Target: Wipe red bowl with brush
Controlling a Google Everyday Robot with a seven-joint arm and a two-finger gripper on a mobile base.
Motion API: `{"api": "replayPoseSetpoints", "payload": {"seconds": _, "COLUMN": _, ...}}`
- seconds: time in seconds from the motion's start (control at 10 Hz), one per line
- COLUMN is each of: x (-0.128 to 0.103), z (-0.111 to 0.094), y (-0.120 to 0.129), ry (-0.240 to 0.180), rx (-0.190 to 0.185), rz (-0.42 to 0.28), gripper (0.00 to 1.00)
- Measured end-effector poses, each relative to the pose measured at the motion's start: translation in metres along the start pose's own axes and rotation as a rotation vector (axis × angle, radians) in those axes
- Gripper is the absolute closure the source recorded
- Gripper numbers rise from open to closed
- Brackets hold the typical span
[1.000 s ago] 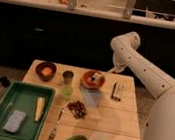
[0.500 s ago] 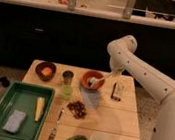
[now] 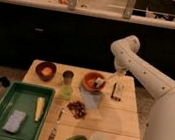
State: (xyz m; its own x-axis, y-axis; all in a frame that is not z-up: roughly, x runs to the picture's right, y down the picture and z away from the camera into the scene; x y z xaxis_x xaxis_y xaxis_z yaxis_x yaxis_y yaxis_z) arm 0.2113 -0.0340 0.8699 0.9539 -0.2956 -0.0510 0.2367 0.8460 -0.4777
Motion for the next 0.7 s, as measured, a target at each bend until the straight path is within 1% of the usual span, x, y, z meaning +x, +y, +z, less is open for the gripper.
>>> {"api": "replayPoseSetpoints", "payload": {"seconds": 0.1, "x": -0.006, "z": 0.003, "y": -0.007, "ry": 0.003, "rx": -0.008, "rz": -0.007, "gripper": 1.0}}
{"api": "replayPoseSetpoints", "payload": {"seconds": 0.2, "x": -0.016, "z": 0.004, "y": -0.014, "ry": 0.0, "rx": -0.008, "rz": -0.016, "gripper": 1.0}}
{"api": "replayPoseSetpoints", "payload": {"seconds": 0.3, "x": -0.033, "z": 0.002, "y": -0.023, "ry": -0.006, "rx": -0.008, "rz": -0.035, "gripper": 1.0}}
{"api": "replayPoseSetpoints", "payload": {"seconds": 0.4, "x": -0.043, "z": 0.0, "y": -0.026, "ry": -0.016, "rx": -0.005, "rz": -0.043, "gripper": 1.0}}
{"api": "replayPoseSetpoints", "payload": {"seconds": 0.6, "x": -0.047, "z": -0.006, "y": -0.021, "ry": -0.027, "rx": -0.006, "rz": -0.05, "gripper": 1.0}}
{"api": "replayPoseSetpoints", "payload": {"seconds": 0.7, "x": -0.046, "z": -0.012, "y": -0.012, "ry": -0.032, "rx": 0.002, "rz": -0.051, "gripper": 1.0}}
